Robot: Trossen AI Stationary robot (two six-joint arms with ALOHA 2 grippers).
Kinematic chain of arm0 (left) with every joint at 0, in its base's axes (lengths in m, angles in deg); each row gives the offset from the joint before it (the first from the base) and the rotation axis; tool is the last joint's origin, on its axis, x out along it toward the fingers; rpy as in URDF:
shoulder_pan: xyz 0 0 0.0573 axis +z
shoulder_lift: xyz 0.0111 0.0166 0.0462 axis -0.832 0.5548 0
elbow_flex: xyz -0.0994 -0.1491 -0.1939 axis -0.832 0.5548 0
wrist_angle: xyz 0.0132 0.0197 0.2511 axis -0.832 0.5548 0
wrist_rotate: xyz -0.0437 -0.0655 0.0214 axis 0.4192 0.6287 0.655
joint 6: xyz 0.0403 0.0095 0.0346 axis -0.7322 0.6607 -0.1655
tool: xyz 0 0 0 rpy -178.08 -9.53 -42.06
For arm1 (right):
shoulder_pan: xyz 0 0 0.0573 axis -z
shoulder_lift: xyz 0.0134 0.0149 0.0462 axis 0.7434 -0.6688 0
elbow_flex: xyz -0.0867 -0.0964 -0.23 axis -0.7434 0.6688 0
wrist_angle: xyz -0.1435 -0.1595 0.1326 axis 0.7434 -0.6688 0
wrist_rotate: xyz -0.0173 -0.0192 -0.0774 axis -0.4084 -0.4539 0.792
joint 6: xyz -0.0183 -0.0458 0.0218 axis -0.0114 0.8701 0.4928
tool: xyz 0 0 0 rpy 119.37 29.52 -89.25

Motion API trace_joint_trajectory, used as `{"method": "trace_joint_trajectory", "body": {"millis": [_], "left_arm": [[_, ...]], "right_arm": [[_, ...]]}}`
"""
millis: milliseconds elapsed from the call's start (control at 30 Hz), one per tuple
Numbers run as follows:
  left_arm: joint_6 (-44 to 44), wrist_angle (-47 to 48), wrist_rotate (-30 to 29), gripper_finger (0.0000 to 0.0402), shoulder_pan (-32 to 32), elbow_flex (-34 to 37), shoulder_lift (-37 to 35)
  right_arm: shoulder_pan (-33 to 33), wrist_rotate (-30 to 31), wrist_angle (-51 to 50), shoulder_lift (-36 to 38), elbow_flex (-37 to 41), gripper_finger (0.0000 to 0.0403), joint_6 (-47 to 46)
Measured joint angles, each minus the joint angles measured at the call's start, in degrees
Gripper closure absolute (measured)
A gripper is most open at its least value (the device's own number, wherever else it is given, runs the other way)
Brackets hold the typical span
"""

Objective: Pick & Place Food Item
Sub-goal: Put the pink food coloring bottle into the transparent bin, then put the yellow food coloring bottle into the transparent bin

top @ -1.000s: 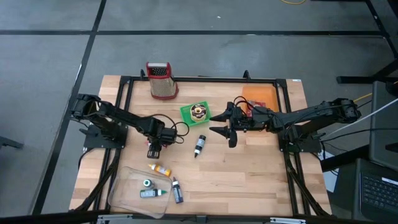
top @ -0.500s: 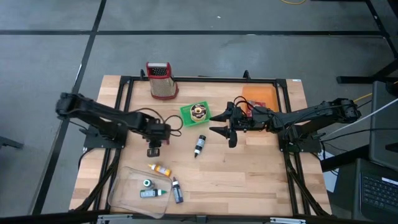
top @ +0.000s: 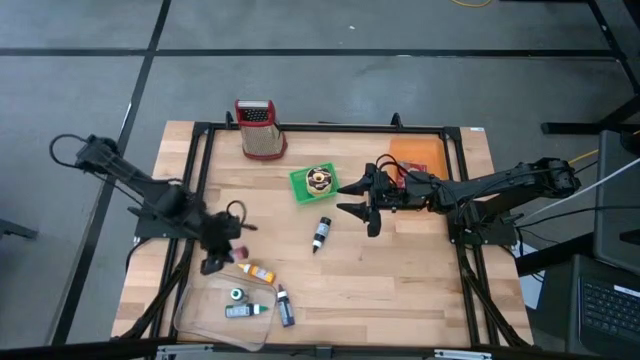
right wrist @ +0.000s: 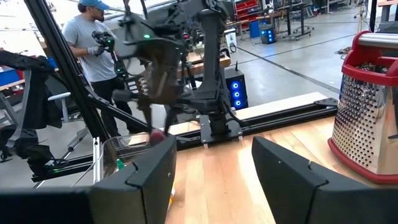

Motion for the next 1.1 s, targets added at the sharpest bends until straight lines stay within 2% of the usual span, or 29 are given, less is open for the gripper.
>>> {"method": "trace_joint_trajectory", "body": {"millis": [200, 367, 467, 633, 867, 1100], "left_arm": [[12.72, -0.17, -0.46, 0.0304, -10.29, -0.02, -0.68], [18.98, -1.96, -5.77, 0.0304, -17.06, -0.02, 1.28], [20.72, -4.58, -7.98, 0.0304, -19.64, -0.04, 3.51], [23.8, -5.72, -7.77, 0.0299, -22.26, -0.04, 8.55], [28.21, -3.82, -7.71, 0.0243, -24.62, -0.04, 13.35], [28.1, -3.93, -10.97, 0.018, -24.96, -0.04, 12.42]], "right_arm": [[0.0, 0.0, 0.0, 0.0, 0.0, 0.019, -0.11], [0.0, 0.0, 0.0, 0.0, 0.0, 0.019, -0.13], [0.0, 0.0, 0.0, 0.0, 0.0, 0.019, -0.16], [0.0, 0.0, 0.0, 0.0, 0.0, 0.019, -0.31], [0.0, 0.0, 0.01, 0.0, 0.0, 0.019, -0.99], [0.0, 0.0, 0.02, 0.0, 0.0, 0.019, -0.97]]}}
